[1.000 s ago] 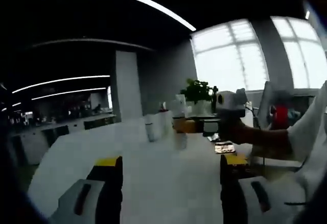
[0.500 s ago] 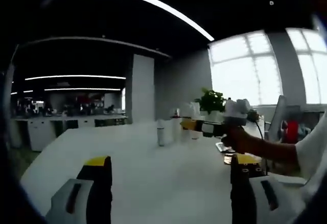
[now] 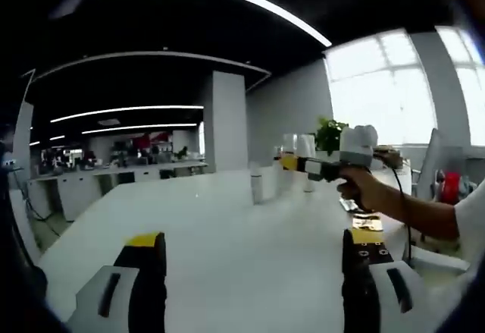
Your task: Arrange the skincare products in the storage area until every visible bottle or jar stands upright without overlapping.
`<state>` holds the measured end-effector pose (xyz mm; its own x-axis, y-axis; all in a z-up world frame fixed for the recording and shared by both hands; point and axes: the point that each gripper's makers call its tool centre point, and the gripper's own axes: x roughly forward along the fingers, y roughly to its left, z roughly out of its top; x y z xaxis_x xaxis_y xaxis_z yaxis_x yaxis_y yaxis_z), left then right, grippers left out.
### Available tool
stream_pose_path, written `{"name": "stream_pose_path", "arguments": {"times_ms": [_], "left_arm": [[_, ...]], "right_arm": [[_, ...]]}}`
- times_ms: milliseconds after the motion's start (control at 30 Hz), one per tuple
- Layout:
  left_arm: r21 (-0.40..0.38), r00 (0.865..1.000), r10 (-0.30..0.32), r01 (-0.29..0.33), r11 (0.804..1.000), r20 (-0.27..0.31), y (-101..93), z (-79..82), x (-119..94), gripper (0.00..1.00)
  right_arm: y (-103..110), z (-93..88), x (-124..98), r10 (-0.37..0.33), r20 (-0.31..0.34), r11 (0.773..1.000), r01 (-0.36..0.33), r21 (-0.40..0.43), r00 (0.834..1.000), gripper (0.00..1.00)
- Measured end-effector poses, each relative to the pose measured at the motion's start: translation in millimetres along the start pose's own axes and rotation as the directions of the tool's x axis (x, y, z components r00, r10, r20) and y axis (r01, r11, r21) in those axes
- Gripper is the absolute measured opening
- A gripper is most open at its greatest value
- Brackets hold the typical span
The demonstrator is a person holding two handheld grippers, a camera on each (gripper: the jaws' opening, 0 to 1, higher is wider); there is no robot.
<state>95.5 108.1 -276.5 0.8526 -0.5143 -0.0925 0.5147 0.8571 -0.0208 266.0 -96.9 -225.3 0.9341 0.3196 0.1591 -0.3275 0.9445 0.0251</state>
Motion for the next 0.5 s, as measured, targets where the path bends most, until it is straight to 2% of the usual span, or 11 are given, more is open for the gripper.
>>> {"name": "stream_pose_path", "arguments": {"times_ms": [100,167,233,500], "left_arm": [[-0.023,1.000,0.008,-0.008,1.000,0.008,2.5,0.2,-1.1,0.99],[-0.034,1.000,0.017,-0.016,0.999,0.016,3.8,1.2,-1.5,0.98],[-0.031,1.000,0.015,-0.014,0.999,0.015,3.4,0.9,-1.1,0.96],[-0.031,1.000,0.016,-0.016,0.999,0.007,2.8,-1.3,1.1,0.95]], "right_arm": [[-5.6,-5.5,2.9,-0.023,-0.010,1.000,0.023,-0.019,1.000,0.19],[-8.1,-9.1,3.6,-0.020,-0.015,1.000,0.020,-0.003,1.000,0.19],[-10.0,-9.4,3.6,-0.024,-0.014,1.000,0.024,0.013,1.000,0.19],[-16.6,-19.3,7.8,-0.053,-0.037,0.999,0.053,-0.010,0.998,0.19]]}}
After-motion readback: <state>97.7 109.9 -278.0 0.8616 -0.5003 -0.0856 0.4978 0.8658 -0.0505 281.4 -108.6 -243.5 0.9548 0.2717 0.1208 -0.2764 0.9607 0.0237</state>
